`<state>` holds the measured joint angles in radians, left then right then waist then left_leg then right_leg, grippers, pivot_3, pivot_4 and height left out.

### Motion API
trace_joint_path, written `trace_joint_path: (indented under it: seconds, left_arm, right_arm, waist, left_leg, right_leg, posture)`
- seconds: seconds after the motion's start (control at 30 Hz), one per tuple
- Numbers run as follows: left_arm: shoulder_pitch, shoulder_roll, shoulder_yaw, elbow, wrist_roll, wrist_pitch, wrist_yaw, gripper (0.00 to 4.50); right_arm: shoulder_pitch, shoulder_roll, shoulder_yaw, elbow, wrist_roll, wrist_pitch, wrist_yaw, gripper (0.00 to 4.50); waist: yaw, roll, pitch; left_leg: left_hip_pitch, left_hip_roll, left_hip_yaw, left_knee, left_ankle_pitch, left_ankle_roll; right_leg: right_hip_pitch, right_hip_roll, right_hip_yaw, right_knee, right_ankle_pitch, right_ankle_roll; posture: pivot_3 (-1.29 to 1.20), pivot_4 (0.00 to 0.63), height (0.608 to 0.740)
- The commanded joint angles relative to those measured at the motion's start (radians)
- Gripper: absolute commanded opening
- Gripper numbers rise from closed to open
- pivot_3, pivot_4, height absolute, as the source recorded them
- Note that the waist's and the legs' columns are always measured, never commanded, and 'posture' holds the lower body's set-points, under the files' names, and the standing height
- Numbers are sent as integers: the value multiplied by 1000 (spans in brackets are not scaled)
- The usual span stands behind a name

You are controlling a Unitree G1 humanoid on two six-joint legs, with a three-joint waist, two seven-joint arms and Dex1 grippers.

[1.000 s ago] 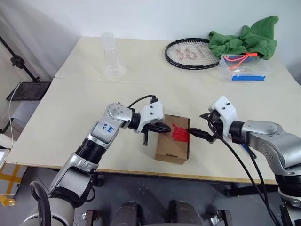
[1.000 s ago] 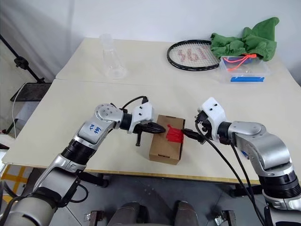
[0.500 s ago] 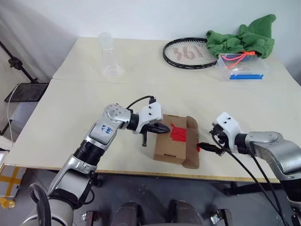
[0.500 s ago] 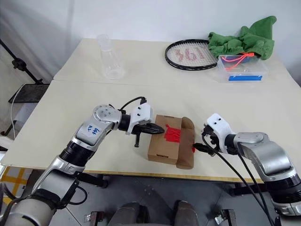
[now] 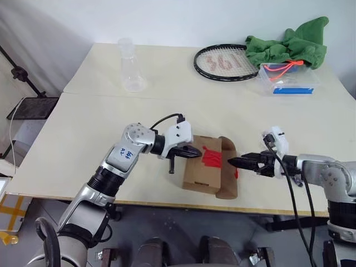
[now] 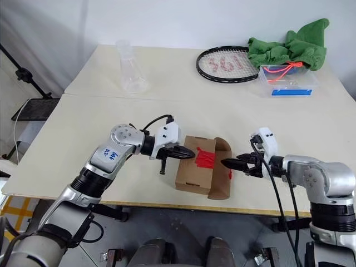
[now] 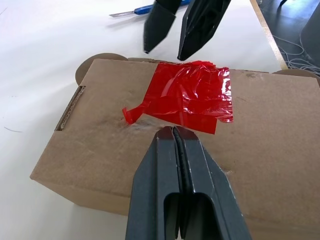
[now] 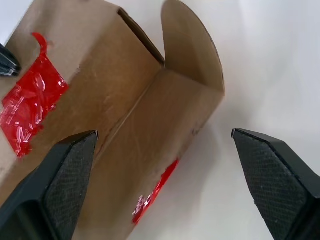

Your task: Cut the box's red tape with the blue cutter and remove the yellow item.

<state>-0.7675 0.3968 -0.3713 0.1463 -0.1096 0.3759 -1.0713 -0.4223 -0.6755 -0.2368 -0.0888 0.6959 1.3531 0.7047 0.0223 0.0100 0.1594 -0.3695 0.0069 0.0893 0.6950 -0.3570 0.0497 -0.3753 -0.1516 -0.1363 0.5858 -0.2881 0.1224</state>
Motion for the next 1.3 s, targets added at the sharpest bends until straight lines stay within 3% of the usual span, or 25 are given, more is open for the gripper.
trace_joint_path:
  seconds: [0.03,0.37,0.4,0.57,0.83,0.97,1.07,1.3]
  left_arm:
    - [53,13,-63,51,51,39,-11,0]
    - [52,14,-62,47,50,35,-11,0]
    - [55,17,-60,44,51,34,-8,0]
    - [69,30,-51,22,50,41,-2,0]
    - [104,42,-23,-20,42,45,30,0]
    - [118,32,-3,-30,34,30,51,0]
    - [131,7,19,-38,21,-13,71,0]
    - [125,-20,33,-28,23,-30,79,0]
  right_arm:
    - [-36,21,1,81,41,53,20,4472]
    - [-182,93,101,303,30,65,78,4472]
    - [-196,104,110,323,23,71,70,4304]
    - [-212,121,102,317,22,82,49,2932]
    - [-222,181,-56,139,46,209,-120,92]
    - [-205,217,-120,20,106,261,-193,8]
    - [-158,206,-170,-120,267,261,-255,8]
    - [-149,153,-198,-152,467,261,-370,8]
  waist:
    - [-2,1,0]
    - [-25,1,-1]
    - [-25,1,-1]
    - [-26,1,-1]
    - [-26,4,1]
    - [-24,5,1]
    - [-21,7,3]
    - [-17,7,4]
  left_leg:
    - [0,0,0,0,0,0]
    - [1,2,1,0,0,-1]
    - [1,2,1,0,0,-1]
    - [1,2,2,0,0,-1]
    - [0,2,2,-1,0,-2]
    - [-1,2,2,-1,0,-2]
    - [-1,1,2,-2,0,-2]
    - [-2,-4,3,-3,1,0]
  right_leg:
    - [0,0,0,0,0,0]
    - [0,2,0,2,0,0]
    - [0,2,0,2,0,0]
    - [-1,3,0,3,0,0]
    - [-2,3,0,3,0,0]
    - [-3,3,0,3,0,0]
    - [-4,3,0,3,0,0]
    - [-5,3,0,3,0,0]
  posture:
    - [0,150,740]
    - [0,150,740]
    - [0,150,740]
    - [0,150,740]
    - [0,150,740]
    - [0,150,740]
    - [0,150,740]
    - [0,150,740]
